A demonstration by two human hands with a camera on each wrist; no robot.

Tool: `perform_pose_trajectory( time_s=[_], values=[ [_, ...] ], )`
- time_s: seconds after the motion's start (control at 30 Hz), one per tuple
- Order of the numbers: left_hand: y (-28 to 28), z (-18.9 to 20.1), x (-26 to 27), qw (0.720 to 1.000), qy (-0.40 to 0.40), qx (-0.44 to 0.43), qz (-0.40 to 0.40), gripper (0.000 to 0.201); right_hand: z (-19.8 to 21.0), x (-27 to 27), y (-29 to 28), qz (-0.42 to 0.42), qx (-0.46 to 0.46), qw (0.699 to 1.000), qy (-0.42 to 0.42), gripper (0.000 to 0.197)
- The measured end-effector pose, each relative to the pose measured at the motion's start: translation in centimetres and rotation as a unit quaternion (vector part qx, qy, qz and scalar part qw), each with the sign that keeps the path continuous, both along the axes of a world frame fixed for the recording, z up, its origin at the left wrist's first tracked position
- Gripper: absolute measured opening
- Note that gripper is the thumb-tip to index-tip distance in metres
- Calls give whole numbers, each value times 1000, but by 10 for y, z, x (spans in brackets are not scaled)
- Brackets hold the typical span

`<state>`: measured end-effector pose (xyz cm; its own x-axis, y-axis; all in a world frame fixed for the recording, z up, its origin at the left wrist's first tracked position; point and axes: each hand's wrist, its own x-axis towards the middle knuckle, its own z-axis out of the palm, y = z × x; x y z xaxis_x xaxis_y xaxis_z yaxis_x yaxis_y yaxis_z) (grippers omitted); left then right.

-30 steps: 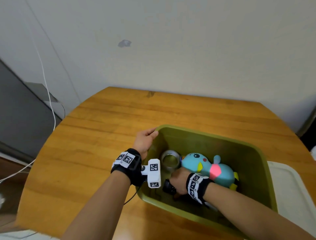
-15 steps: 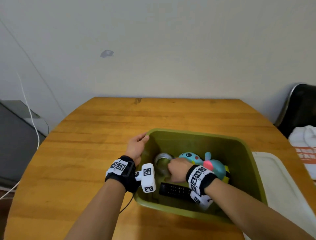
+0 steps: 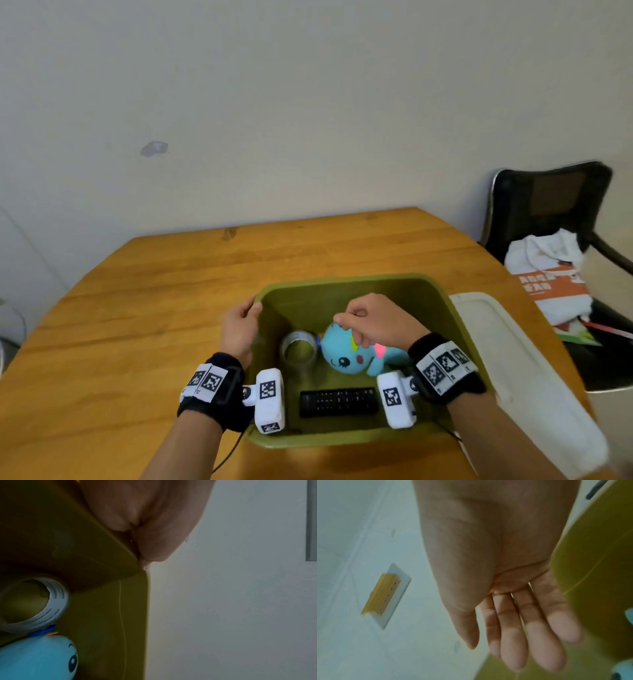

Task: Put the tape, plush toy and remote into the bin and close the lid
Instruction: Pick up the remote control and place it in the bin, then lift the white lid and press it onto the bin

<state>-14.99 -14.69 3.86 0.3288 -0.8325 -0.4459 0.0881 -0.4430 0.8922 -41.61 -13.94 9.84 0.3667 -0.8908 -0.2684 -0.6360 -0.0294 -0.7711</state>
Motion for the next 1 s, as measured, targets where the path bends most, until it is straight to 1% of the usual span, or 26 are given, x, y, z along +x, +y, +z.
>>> perform_pose_trajectory(
  time_s=[0.13, 0.2, 0.23, 0.3, 0.33, 0.4, 0.43, 0.47, 0.5, 0.57, 0.63, 0.7, 0.8, 0.87, 0.97, 1.0],
  values=[
    [-1, 5, 2, 999, -28, 31, 2, 42, 20, -26, 12, -87, -21, 992, -89, 29],
    [-3, 12, -3, 997, -56, 43, -24, 45, 29, -48, 17, -163, -44, 972, -164, 21],
    [-2, 17, -5, 994, -89, 47, -44, 49, 35, -59, 18, -207, -55, 955, -205, 18],
    [-2, 31, -19, 978, -183, 39, -87, 57, 45, -90, 19, -305, -78, 910, -270, 18],
    [-3, 39, -28, 967, -230, 28, -103, 59, 50, -107, 19, -350, -92, 885, -292, 19],
    [-8, 59, -57, 940, -309, -9, -141, 60, 57, -146, 19, -431, -119, 839, -311, 17],
    [-13, 68, -73, 927, -335, -31, -164, 59, 58, -164, 19, -464, -124, 821, -309, 15],
    [-19, 77, -92, 918, -343, -50, -192, 57, 56, -182, 19, -491, -124, 807, -303, 14],
    [-24, 84, -112, 913, -336, -60, -222, 54, 52, -198, 18, -510, -118, 799, -294, 13],
    [-36, 92, -157, 903, -312, -46, -291, 51, 32, -226, 16, -533, -90, 798, -265, 13],
    [-45, 95, -201, 889, -290, -20, -355, 53, 5, -246, 14, -539, -51, 810, -225, 13],
    [-52, 93, -240, 875, -280, -3, -396, 57, -27, -258, 11, -537, -4, 825, -178, 14],
    [-59, 89, -282, 858, -277, 30, -431, 73, -72, -261, 10, -503, 55, 857, -96, 10],
    [-67, 79, -302, 849, -285, 56, -442, 80, -101, -263, 8, -468, 68, 881, -12, 7],
    [-75, 62, -314, 840, -313, 92, -434, 73, -132, -258, 8, -394, 80, 906, 136, 18],
    [-76, 58, -316, 830, -336, 101, -433, 67, -139, -256, 8, -365, 90, 910, 173, 24]
  ],
)
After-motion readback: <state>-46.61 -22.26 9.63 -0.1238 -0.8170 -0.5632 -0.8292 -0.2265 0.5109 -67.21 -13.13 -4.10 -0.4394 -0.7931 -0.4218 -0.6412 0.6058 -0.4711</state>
